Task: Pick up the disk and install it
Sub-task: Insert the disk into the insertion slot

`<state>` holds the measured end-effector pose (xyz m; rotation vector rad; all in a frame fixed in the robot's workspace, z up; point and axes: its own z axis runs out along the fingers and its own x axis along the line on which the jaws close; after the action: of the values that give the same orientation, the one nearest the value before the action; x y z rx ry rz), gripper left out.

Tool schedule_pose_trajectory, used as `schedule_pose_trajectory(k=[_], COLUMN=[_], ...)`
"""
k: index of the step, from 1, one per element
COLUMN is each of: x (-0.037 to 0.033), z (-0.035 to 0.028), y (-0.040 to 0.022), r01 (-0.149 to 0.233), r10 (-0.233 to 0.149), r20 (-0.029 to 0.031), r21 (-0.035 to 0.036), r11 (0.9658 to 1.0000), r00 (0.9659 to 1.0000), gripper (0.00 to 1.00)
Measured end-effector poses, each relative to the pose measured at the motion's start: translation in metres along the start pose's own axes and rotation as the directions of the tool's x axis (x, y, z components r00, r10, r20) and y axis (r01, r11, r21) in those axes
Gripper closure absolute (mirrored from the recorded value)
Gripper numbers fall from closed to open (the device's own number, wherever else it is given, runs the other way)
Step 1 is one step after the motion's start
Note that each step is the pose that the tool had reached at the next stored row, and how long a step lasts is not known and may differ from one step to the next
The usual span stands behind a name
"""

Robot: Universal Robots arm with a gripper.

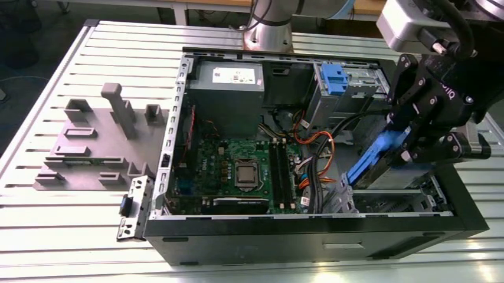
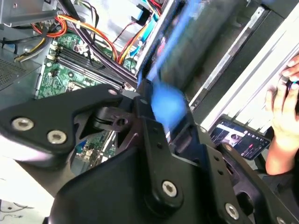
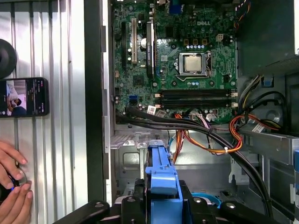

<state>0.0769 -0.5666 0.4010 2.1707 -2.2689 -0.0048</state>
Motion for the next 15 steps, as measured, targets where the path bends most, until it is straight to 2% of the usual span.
schedule_pose_trajectory(k=[1,2,4,11,14,15], x=[0.0000,0.0000,0.0000,0.0000,0.0000,0.0000], z=[0.0000,0.0001,0.0014,0.0140,0.0194,0.0212], y=[0.0000,0.0000,0.0000,0.0000,-0.0001,-0.0001], r01=[0.000,0.000,0.000,0.000,0.000,0.000], r10=[0.000,0.000,0.000,0.000,0.000,0.000], r20=[0.0001,-0.0001,0.0004,0.0002,0.0001,0.0002], r21=[-0.0001,-0.0001,-0.0001,-0.0001,-0.0001,-0.0001], r11=[1.0000,1.0000,1.0000,1.0000,1.0000,1.0000], r00=[1.0000,1.0000,1.0000,1.0000,1.0000,1.0000], gripper=[0.62,0.56,0.56,0.58,0.76,0.76])
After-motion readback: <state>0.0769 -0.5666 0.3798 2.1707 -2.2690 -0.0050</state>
